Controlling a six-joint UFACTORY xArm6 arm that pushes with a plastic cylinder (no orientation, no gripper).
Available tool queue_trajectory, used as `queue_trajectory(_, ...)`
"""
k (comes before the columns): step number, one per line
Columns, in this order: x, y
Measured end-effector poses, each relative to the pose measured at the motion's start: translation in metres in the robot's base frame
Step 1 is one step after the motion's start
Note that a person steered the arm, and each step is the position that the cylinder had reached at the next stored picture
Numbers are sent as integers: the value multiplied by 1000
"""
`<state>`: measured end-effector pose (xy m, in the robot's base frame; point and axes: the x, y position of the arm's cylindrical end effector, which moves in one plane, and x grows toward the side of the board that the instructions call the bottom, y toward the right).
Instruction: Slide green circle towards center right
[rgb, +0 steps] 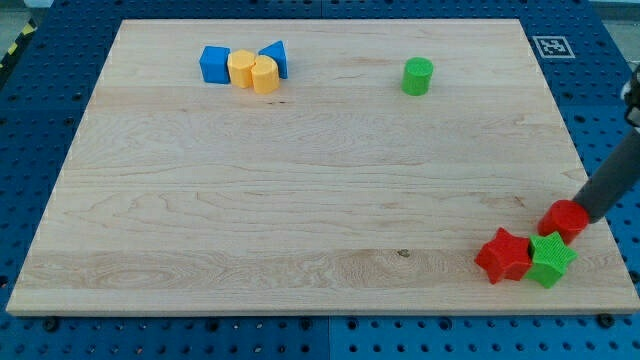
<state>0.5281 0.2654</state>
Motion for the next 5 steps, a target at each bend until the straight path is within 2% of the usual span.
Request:
queue_trajectory(1, 5, -13)
queue_trajectory(2, -32, -31)
queue_trajectory(5, -249, -116)
